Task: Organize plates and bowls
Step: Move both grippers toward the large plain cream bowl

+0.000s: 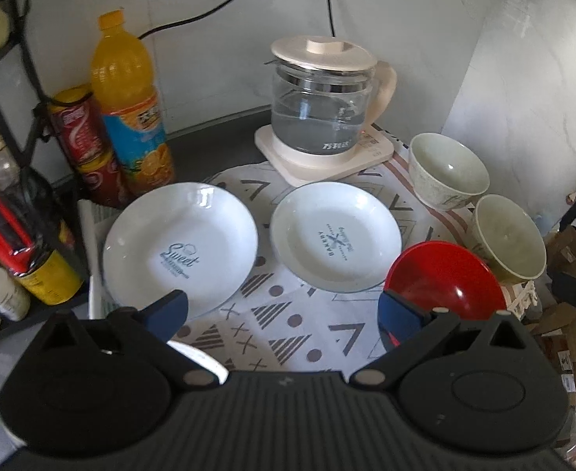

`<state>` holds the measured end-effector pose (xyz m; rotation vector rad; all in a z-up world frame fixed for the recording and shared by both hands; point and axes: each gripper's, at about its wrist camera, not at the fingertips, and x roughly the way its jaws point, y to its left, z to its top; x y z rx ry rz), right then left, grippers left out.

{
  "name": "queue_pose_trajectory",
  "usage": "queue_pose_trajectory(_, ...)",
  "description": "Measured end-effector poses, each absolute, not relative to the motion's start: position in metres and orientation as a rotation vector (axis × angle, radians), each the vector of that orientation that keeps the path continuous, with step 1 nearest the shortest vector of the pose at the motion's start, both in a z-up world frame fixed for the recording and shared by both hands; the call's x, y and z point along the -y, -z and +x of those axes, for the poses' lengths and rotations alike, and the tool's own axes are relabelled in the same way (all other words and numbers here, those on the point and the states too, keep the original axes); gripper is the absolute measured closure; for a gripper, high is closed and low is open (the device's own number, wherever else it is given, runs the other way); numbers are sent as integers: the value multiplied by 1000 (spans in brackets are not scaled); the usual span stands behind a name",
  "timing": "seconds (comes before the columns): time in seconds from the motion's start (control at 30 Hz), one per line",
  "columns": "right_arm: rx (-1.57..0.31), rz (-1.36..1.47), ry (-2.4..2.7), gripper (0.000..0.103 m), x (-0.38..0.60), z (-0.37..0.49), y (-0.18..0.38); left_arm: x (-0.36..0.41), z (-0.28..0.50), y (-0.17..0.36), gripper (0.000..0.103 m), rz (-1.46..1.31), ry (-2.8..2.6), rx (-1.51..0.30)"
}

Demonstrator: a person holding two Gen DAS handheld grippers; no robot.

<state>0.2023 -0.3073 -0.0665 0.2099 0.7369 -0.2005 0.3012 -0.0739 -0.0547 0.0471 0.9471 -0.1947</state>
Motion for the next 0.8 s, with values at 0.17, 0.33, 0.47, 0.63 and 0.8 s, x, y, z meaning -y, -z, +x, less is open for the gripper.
queue_pose_trajectory(0.17, -731, 230, 240, 0, 325, 207, 72, 92, 312, 59, 1, 70, 220, -953)
queue_pose_trajectory(0.33, -726, 264, 247, 0, 350, 215, 82, 112, 324, 64, 1, 74, 229, -950)
queue_pose_trajectory(0.47, -726, 283, 250, 0, 373, 222, 89, 129, 334, 68, 3, 51, 234, -971)
queue_pose_trajectory(0.63, -745, 294, 242, 4, 400, 232, 97, 158, 344, 71, 3, 50, 243, -962)
queue_pose_trajectory(0.8, -757, 297, 218, 12, 421, 242, 100, 187, 354, 75, 9, 17, 259, -970)
